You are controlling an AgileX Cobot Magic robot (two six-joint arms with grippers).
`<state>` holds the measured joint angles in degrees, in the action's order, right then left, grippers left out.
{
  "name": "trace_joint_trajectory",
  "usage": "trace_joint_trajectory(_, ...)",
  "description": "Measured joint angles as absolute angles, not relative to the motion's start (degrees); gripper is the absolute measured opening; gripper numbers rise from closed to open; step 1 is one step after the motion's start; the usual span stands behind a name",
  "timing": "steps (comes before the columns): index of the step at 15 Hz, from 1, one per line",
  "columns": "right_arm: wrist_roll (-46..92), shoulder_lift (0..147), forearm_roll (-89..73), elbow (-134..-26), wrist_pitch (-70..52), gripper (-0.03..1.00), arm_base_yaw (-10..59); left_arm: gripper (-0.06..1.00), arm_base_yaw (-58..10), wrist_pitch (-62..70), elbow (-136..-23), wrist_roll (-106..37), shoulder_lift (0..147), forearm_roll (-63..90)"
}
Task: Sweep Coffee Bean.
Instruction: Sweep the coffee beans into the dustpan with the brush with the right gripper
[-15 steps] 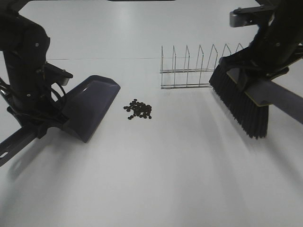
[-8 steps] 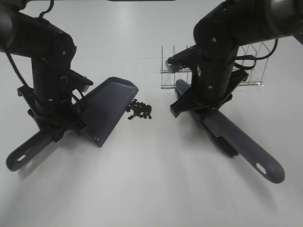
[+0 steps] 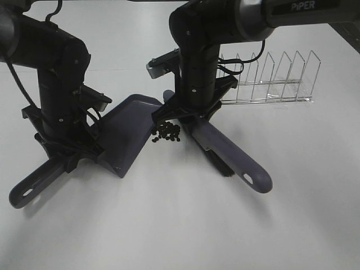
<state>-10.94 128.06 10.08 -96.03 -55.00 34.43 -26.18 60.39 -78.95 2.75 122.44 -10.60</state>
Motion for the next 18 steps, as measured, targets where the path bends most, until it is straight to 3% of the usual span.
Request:
trace_joint_trajectory(4,-8.48,132.98,-0.57,-104.05,-55.29,0.31,34.43,0.33,-26.18,60.73,-78.95,2.64,122.44,-9.68)
trace_joint_trajectory(11,1.89,134.19,-26.53,-104.68,-44.06,0.31,34.15,0.33,-26.13,60.96,-78.95,3.21,122.56,-8.31)
trace_joint_trajectory(18,5.9,131.72,-29.62,-108.92,-46.18,0.31,30.6,0.33,-26.13,59.99,-78.95,2.81,122.56,-6.7)
